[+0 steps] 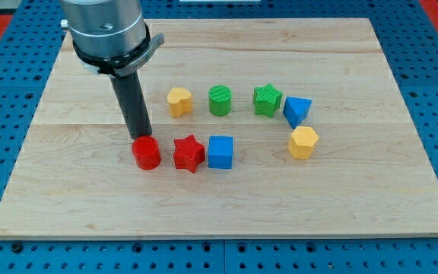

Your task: Place green blocks and yellow heart in a horizontal line

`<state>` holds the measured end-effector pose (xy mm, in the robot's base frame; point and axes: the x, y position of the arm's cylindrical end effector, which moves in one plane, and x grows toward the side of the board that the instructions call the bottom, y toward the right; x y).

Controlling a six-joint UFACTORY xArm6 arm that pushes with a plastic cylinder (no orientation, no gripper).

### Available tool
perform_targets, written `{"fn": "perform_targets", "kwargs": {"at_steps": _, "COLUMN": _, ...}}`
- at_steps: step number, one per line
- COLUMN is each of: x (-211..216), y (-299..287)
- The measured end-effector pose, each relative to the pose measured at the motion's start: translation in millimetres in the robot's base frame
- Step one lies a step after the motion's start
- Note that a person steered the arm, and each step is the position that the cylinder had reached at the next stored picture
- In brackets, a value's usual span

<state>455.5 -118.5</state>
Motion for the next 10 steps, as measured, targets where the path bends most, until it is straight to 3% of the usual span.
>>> {"fn": "perform_targets", "kwargs": {"at_steps": 1, "x": -27, "y": 19}}
{"fn": "perform_targets", "kwargs": {"at_steps": 2, "x": -34, "y": 93}}
{"fn": "perform_targets", "kwargs": {"at_steps": 4, "x": -38, "y": 158}}
{"fn": "perform_targets", "kwargs": {"at_steps": 8, "x": -59, "y": 194}}
{"fn": "perform_targets", "kwargs": {"at_steps": 10, "x": -34, "y": 175}}
